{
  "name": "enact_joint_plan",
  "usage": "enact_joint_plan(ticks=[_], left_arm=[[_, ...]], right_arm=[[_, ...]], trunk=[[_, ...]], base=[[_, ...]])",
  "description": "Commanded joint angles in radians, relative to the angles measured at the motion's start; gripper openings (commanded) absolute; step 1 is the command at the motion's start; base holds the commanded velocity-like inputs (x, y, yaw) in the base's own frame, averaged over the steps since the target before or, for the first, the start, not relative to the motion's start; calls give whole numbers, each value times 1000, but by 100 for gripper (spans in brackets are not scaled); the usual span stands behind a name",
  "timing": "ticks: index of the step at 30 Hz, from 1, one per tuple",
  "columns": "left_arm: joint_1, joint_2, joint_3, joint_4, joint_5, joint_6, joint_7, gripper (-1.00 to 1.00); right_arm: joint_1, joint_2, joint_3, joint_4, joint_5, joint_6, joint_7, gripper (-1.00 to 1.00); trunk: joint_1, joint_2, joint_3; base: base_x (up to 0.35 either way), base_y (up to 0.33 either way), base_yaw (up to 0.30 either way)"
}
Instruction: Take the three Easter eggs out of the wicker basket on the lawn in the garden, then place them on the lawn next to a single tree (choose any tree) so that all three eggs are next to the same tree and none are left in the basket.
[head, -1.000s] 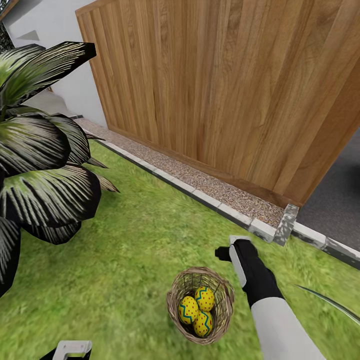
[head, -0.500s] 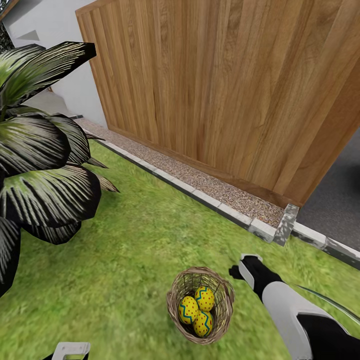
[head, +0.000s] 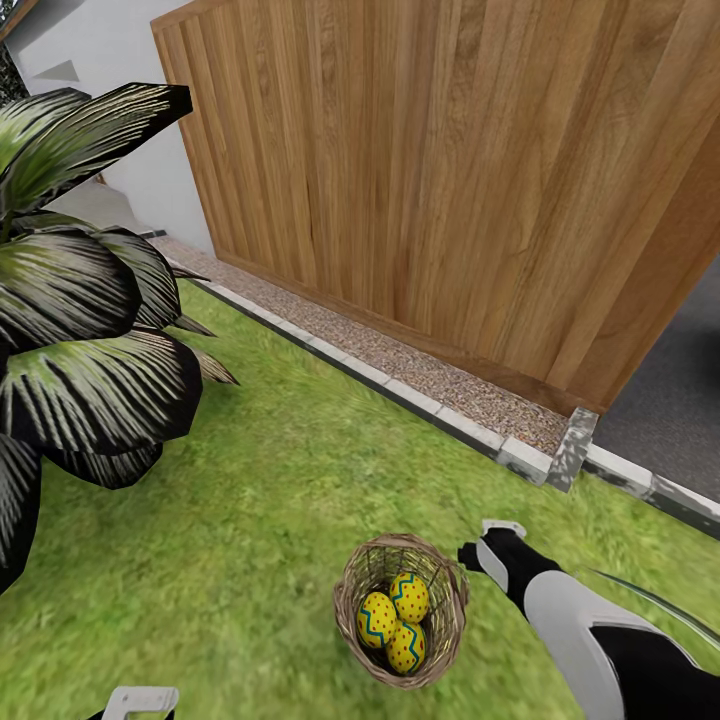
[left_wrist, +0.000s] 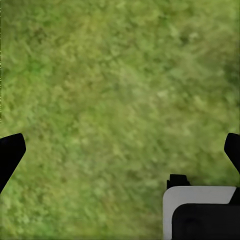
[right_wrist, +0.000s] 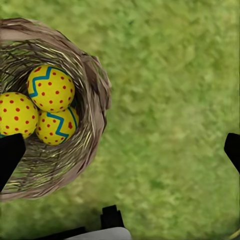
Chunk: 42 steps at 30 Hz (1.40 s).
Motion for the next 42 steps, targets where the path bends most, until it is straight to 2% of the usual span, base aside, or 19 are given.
enact_joint_plan(ticks=[1, 5, 9, 12, 13, 16, 19, 25, 33, 42], left_arm=[[0, 1, -1, -2, 5, 5, 6, 100], [1, 1, -2, -1, 5, 4, 8, 100], [1, 2, -2, 1, 4, 3, 10, 100], [1, 2, 22, 2, 5, 2, 9, 100], [0, 1, 46, 3, 5, 2, 7, 100], [-1, 0, 81, 3, 5, 1, 0, 100], [-1, 0, 96, 4, 3, 1, -6, 100], [-2, -1, 104, 12, 1, -4, -9, 100], [-3, -1, 106, 59, 1, -34, -8, 100], [-3, -1, 107, 66, -1, -38, -8, 100]], right_arm=[[0, 2, -8, -1, -4, 1, -5, 100], [0, 2, -8, 3, -5, -23, -2, 100], [0, 4, -7, 6, -5, -41, 1, 100], [0, 5, -6, 6, -4, -46, 3, 100], [0, 5, -6, 6, -4, -48, 3, 100], [0, 4, -5, 6, -3, -49, 4, 100], [0, 3, -3, 6, -3, -50, 4, 100], [0, 0, -1, 5, -3, -52, 5, 100], [0, -1, 0, 10, -3, -136, 6, 100], [0, -1, 2, 12, -2, -155, 8, 100]], trunk=[[0, -1, -1], [0, -1, -1], [16, -29, -14], [27, -50, -23], [31, -57, -26], [43, -78, -36], [54, -99, -45], [77, -141, -64], [108, -197, -89], [142, -260, -117]], base=[[0, 0, 0], [0, 0, 0], [0, 0, 0], [0, 0, 0], [0, 0, 0], [0, 0, 0], [0, 0, 0], [0, 0, 0], [0, 0, 0], [0, 0, 0]])
